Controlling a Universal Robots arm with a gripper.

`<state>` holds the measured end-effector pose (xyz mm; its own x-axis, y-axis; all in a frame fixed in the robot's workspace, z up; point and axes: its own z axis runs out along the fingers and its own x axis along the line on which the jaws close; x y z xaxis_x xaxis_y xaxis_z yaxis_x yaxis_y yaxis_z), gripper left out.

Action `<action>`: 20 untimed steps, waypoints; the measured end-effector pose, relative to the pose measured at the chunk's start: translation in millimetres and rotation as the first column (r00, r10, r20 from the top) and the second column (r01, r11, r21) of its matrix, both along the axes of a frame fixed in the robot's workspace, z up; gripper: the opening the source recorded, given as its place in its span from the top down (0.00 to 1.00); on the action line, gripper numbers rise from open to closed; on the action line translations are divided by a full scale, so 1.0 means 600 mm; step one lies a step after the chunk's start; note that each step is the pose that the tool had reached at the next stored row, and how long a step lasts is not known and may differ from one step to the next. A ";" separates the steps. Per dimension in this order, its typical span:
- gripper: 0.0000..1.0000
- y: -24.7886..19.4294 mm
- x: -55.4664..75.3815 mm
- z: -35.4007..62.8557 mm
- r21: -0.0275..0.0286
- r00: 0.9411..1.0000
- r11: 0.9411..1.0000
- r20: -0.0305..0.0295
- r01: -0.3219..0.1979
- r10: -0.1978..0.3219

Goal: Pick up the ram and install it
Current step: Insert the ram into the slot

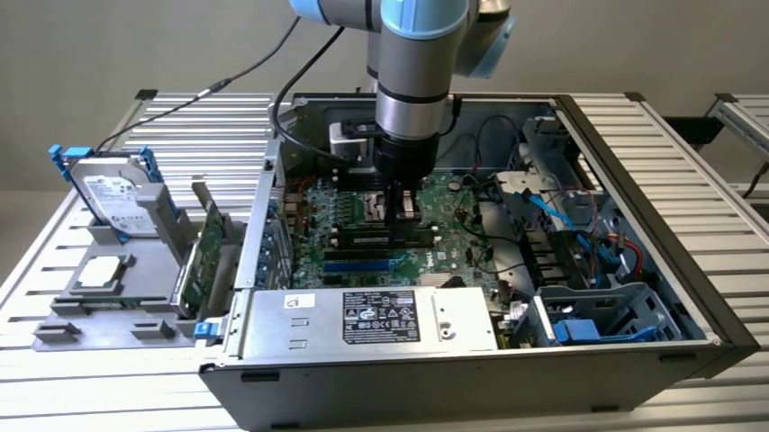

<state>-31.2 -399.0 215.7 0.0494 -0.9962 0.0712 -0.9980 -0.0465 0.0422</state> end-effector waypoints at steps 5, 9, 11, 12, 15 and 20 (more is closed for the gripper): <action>0.49 0.0000 -0.001 0.015 0.000 1.000 1.000 -0.002 0.000 0.000; 0.49 -0.0008 -0.005 0.029 0.000 1.000 1.000 -0.005 0.000 0.000; 0.49 -0.0014 -0.007 0.034 0.000 1.000 1.000 -0.006 0.000 0.000; 0.49 -0.0017 -0.007 0.036 0.000 1.000 1.000 -0.007 0.000 0.000; 0.49 -0.0019 -0.009 0.041 0.000 1.000 1.000 -0.010 0.000 0.000; 0.64 -0.0019 -0.009 0.041 0.000 1.000 1.000 -0.010 0.000 0.000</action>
<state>-36.4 -400.1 240.5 0.0502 -0.9962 0.0707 -0.9975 -0.0465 0.0526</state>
